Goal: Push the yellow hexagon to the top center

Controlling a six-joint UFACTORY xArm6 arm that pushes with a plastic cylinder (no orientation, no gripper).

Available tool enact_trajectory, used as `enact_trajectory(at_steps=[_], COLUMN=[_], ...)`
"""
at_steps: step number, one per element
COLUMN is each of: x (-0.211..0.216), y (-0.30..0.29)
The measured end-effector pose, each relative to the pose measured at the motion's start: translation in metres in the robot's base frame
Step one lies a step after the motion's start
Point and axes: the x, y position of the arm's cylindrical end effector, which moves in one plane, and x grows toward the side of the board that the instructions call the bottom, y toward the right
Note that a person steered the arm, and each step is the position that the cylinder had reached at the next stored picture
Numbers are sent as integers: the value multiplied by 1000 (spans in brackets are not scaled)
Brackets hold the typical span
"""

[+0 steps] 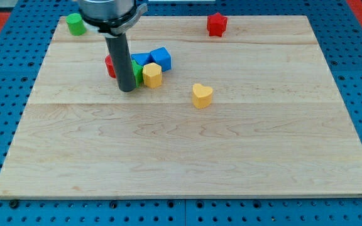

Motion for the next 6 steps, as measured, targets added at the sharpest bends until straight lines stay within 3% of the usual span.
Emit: enact_trajectory(at_steps=[2,3,4,6], x=[10,53,56,-6], y=[46,50,53,28])
